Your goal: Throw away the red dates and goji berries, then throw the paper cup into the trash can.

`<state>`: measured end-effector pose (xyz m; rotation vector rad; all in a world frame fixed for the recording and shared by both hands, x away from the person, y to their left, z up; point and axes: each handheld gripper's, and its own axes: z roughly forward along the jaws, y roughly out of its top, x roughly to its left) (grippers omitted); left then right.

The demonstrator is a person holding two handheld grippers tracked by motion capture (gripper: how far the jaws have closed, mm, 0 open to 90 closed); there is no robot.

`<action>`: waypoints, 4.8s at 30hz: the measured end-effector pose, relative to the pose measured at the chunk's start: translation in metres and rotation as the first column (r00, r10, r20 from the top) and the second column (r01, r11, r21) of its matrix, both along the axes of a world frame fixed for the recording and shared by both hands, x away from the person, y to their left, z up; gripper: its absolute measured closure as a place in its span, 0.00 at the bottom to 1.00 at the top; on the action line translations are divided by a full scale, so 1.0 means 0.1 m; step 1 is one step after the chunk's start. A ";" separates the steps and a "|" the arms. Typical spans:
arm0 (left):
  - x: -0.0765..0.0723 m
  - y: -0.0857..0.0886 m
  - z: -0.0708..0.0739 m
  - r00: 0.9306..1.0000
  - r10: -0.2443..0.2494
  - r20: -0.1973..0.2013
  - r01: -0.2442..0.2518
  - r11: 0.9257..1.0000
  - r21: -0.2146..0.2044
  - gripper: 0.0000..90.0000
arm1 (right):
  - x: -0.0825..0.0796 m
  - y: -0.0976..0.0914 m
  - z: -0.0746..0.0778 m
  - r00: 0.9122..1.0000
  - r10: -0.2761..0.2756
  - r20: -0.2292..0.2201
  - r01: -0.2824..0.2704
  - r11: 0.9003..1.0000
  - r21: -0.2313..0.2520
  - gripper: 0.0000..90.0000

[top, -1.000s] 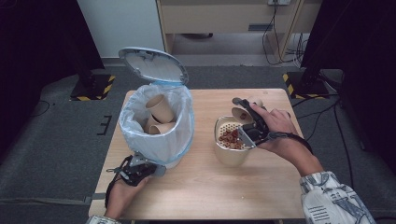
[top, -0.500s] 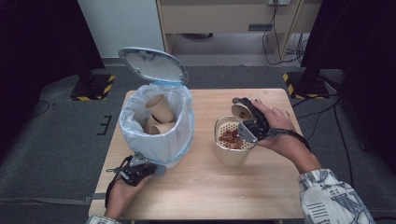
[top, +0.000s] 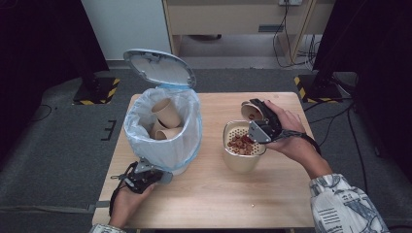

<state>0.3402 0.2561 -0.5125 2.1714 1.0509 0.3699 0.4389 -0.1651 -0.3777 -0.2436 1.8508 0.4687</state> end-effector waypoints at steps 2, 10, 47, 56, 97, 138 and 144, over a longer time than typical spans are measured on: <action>0.00 0.00 0.00 1.000 0.000 0.000 0.000 1.000 0.000 1.00 | 0.02 0.00 0.02 1.000 -0.001 -0.014 0.002 1.000 0.030 0.36; 0.00 0.00 0.00 1.000 0.000 0.000 0.000 1.000 -0.001 1.00 | 0.09 -0.04 0.04 0.998 -0.021 -0.052 0.025 0.996 0.087 0.36; 0.00 0.00 0.00 1.000 0.000 0.001 0.000 1.000 0.001 1.00 | -0.05 0.38 0.38 0.989 0.089 -0.116 -0.065 0.979 0.195 0.36; 0.00 0.00 0.00 1.000 0.000 0.001 0.000 1.000 0.002 1.00 | -0.10 0.51 0.45 0.985 0.115 -0.126 -0.089 0.977 0.194 0.36; 0.00 0.00 0.00 1.000 0.003 0.002 -0.003 1.000 -0.003 1.00 | -0.21 0.96 0.70 0.973 0.195 -0.127 -0.165 0.962 0.219 0.36; 0.00 0.00 0.00 1.000 0.002 0.002 -0.002 1.000 -0.001 1.00 | -0.22 1.57 1.01 0.917 0.342 -0.204 -0.231 0.875 0.426 0.36; 0.00 -0.01 0.00 1.000 0.001 0.003 -0.001 1.000 -0.001 1.00 | -0.21 1.70 1.04 0.881 0.393 -0.263 -0.217 0.831 0.512 0.36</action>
